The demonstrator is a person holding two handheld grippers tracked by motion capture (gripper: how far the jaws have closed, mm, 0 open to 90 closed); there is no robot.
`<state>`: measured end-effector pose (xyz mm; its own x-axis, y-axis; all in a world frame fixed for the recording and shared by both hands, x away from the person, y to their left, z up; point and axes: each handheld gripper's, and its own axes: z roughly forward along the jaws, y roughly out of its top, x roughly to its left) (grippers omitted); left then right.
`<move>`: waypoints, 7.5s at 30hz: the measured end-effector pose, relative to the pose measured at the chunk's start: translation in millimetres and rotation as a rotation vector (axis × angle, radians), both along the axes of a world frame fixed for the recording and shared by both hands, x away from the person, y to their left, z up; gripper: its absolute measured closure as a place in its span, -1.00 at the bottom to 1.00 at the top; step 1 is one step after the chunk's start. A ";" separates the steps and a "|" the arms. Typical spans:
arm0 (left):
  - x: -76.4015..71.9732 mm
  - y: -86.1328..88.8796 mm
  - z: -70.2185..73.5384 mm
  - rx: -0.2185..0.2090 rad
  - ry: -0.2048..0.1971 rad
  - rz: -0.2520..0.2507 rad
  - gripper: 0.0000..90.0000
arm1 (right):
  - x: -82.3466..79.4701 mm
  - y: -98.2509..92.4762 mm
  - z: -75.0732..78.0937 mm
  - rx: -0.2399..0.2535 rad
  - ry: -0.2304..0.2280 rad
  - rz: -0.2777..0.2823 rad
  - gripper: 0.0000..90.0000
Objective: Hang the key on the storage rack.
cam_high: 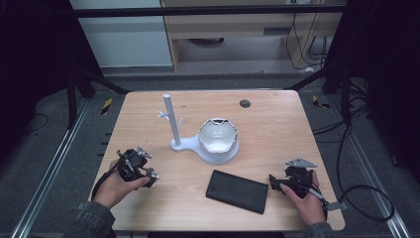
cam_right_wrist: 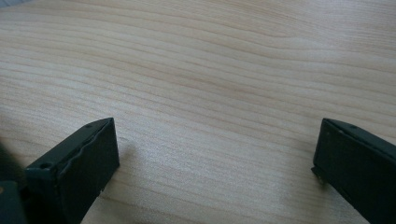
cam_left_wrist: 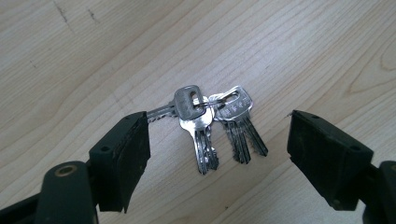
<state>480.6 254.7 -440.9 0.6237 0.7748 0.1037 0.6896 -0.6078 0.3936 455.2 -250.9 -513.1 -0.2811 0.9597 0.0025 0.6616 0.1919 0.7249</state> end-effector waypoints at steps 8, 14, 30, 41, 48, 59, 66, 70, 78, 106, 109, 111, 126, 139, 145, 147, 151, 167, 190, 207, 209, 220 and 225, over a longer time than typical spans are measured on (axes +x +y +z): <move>-2.5 2.6 -12.7 -0.002 0.045 0.018 -0.43 | 0.0 0.0 0.0 0.000 0.000 0.000 -0.99; 0.5 -5.6 -16.5 -0.030 0.042 0.034 -0.58 | 0.0 0.0 0.0 0.000 0.000 0.000 -0.99; 3.3 -16.5 -26.6 -0.011 0.092 -0.016 0.24 | 0.0 0.0 0.0 0.000 0.000 0.000 -0.99; 12.0 -12.1 -23.2 0.027 0.142 -0.075 0.78 | 0.0 0.0 0.0 0.000 0.000 0.000 -0.99; 11.0 -13.3 -18.1 0.038 0.143 -0.100 0.85 | 0.0 0.0 0.0 0.000 0.000 0.000 -0.99; 14.3 -10.3 -18.5 0.037 0.158 -0.096 0.80 | -0.2 0.2 0.0 0.000 0.001 -0.001 -0.99; 14.5 -12.2 -23.1 0.039 0.157 -0.083 0.43 | -0.1 0.1 0.0 -0.002 0.000 0.000 -0.99; 17.6 -11.1 -23.1 0.031 0.168 -0.099 0.64 | -0.3 0.3 -0.1 0.000 0.000 -0.001 -0.99; 13.6 -16.7 -19.4 0.047 0.174 -0.121 0.79 | -0.3 0.3 0.0 0.000 0.000 -0.001 -0.99; 12.0 -11.8 20.3 0.082 0.154 -0.163 0.87 | -0.6 0.6 0.0 -0.001 0.001 0.001 -0.99; 12.2 -11.0 31.0 0.067 0.147 -0.168 0.87 | -0.6 0.6 0.0 -0.001 0.001 0.001 -0.99; 11.5 -10.3 38.4 0.060 0.134 -0.168 0.87 | -0.6 0.5 0.0 -0.003 0.001 0.001 -0.99; 12.5 -10.1 112.9 0.042 0.028 -0.186 0.87 | -0.6 0.6 0.0 -0.001 0.001 0.001 -0.99; 20.3 -6.5 154.3 0.021 -0.018 -0.185 0.87 | -0.4 0.6 0.0 -0.005 0.001 0.000 -0.99; 24.9 -6.2 166.9 0.013 -0.032 -0.172 0.87 | -0.3 0.5 -0.2 -0.007 0.001 0.001 -0.99; 26.8 -7.3 170.4 0.015 -0.034 -0.173 0.87 | -0.3 0.6 -0.1 -0.006 0.001 0.001 -0.99; 30.3 -10.4 176.3 0.017 -0.035 -0.173 0.87 | -0.2 0.7 -0.1 -0.006 0.001 0.000 -0.99; 41.6 -23.6 195.3 0.028 -0.042 -0.180 0.87 | -0.3 0.7 -0.1 -0.007 0.001 0.001 -0.99; 58.6 -40.2 206.4 0.040 -0.055 -0.176 0.87 | -0.2 0.7 -0.3 -0.006 -0.001 0.001 -0.99; 73.3 -41.3 200.3 0.038 -0.048 -0.142 0.87 | -0.6 0.5 -0.4 -0.011 -0.003 0.011 -0.99; 75.0 -41.7 199.0 0.038 -0.049 -0.140 0.87 | -0.7 0.6 -0.4 -0.010 -0.003 0.010 -0.99; 77.2 -38.5 197.7 -0.023 -0.114 -0.118 0.67 | -0.9 0.8 -0.4 -0.010 -0.004 0.012 -0.99; 65.4 -33.3 200.6 -0.031 -0.187 -0.108 0.34 | -0.9 0.8 -0.5 -0.011 -0.004 0.013 -0.99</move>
<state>546.0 221.5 -240.3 0.6752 0.7093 0.2024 0.5343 -0.6595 0.5287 454.3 -250.1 -513.5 -0.2931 0.9561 -0.0087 0.6564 0.2078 0.7252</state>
